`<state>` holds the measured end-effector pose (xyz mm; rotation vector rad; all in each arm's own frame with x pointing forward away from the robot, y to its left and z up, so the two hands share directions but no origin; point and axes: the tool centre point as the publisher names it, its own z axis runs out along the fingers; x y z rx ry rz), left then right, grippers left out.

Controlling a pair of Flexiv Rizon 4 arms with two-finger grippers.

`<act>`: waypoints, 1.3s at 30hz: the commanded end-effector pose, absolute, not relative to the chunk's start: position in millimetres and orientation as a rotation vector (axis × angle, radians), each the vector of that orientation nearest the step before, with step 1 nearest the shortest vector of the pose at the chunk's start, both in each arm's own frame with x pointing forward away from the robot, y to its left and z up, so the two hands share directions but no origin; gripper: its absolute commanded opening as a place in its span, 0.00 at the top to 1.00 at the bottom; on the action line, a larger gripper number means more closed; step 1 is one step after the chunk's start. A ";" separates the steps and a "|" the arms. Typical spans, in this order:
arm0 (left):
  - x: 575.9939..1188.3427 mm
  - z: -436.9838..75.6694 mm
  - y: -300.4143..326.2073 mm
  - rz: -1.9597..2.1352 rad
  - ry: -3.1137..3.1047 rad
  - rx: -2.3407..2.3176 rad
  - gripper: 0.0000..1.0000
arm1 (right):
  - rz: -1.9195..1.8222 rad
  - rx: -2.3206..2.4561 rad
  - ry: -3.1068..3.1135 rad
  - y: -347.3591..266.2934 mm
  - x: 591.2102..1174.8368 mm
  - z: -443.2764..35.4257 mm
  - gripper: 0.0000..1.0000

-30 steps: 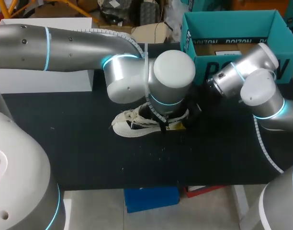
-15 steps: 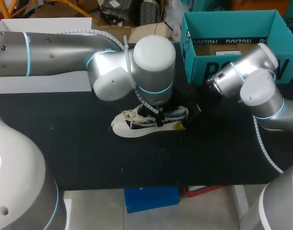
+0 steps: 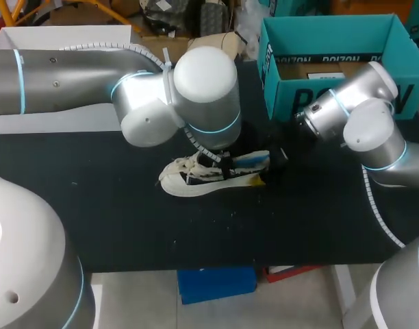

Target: Take the shoe out of the shoebox, open the shoe tongue, remove and reinsert the insole, then place the shoe into the shoebox

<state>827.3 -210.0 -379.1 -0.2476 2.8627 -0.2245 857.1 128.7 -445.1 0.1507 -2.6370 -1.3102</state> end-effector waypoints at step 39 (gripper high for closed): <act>848.7 -400.7 -263.9 -0.443 2.842 0.044 0.69 | -1.307 0.149 -2.637 131.3 856.6 -449.8 1.00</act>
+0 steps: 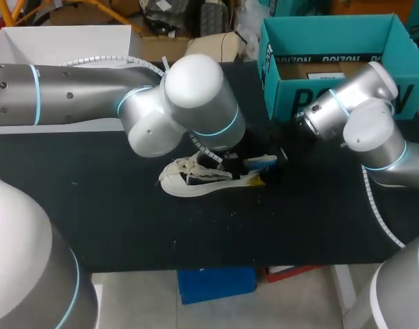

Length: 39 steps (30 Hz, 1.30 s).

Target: Take the shoe out of the shoebox, open the shoe tongue, remove and reinsert the insole, then place the shoe into the shoebox

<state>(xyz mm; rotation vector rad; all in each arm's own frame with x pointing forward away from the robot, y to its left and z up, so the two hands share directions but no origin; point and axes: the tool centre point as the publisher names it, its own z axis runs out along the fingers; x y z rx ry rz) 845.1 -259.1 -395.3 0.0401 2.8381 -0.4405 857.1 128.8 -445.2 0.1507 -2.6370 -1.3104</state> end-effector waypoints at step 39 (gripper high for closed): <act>771.7 -266.2 -330.3 -0.887 2.674 0.160 1.00 | -1.307 0.149 -2.637 131.3 856.6 -449.8 1.00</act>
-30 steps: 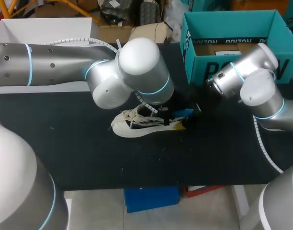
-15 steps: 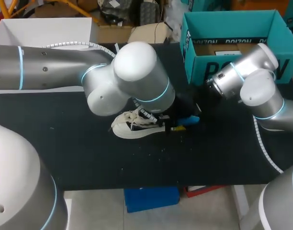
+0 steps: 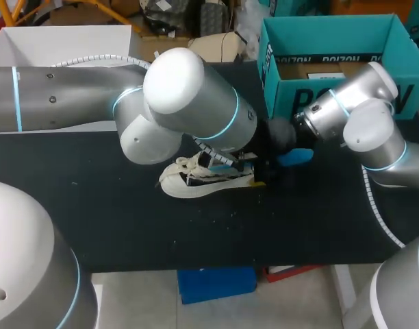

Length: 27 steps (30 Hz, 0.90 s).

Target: Take the shoe out of the shoebox, open the shoe tongue, remove and reinsert the insole, then place the shoe into the shoebox

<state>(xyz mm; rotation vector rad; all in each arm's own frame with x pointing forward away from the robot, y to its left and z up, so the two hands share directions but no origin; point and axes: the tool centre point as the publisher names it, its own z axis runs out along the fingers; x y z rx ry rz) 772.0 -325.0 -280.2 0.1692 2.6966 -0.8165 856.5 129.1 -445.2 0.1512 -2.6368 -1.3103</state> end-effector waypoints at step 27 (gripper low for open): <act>760.5 -203.1 -317.4 -1.415 2.626 -0.116 1.00 | -1.307 0.149 -2.637 131.3 856.6 -449.8 1.00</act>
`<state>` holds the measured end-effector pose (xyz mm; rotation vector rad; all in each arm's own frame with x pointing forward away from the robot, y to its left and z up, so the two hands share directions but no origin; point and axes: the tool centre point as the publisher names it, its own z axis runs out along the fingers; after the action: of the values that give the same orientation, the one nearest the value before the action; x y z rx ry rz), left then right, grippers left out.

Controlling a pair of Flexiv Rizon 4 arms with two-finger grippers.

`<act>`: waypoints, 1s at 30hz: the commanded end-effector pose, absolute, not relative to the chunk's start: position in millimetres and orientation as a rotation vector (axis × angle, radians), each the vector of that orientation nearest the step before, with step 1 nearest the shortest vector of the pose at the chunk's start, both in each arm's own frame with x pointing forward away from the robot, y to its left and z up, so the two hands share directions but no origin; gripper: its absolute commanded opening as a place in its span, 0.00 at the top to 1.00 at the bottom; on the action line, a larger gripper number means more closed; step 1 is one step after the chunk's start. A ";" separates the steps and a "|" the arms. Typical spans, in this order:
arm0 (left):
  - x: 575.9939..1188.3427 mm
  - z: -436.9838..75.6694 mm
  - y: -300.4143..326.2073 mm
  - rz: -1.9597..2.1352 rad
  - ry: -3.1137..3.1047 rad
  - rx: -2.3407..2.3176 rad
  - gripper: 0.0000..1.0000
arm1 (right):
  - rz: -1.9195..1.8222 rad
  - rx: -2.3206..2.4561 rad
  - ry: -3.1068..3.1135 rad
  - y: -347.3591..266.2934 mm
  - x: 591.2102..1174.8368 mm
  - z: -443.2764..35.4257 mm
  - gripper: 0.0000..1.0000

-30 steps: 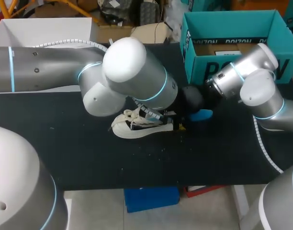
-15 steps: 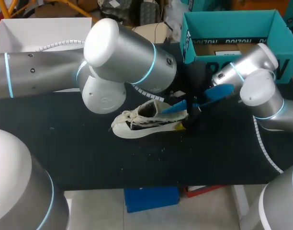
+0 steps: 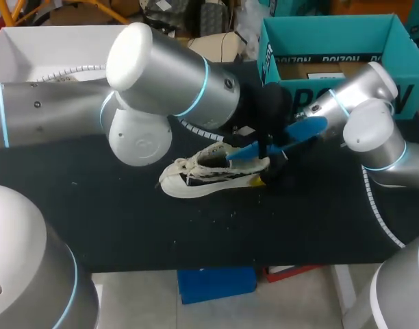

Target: Take the shoe out of the shoebox, open the shoe tongue, remove and reinsert the insole, then place the shoe into the shoebox

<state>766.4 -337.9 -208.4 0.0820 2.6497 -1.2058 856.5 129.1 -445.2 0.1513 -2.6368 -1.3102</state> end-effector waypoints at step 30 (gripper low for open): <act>721.6 -130.2 -268.2 -2.267 2.225 -0.448 1.00 | -1.307 0.149 -2.637 131.3 856.6 -449.8 1.00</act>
<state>725.0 -286.2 -124.2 -0.4967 2.4692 -1.9839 856.5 129.1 -445.3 0.1511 -2.6368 -1.3101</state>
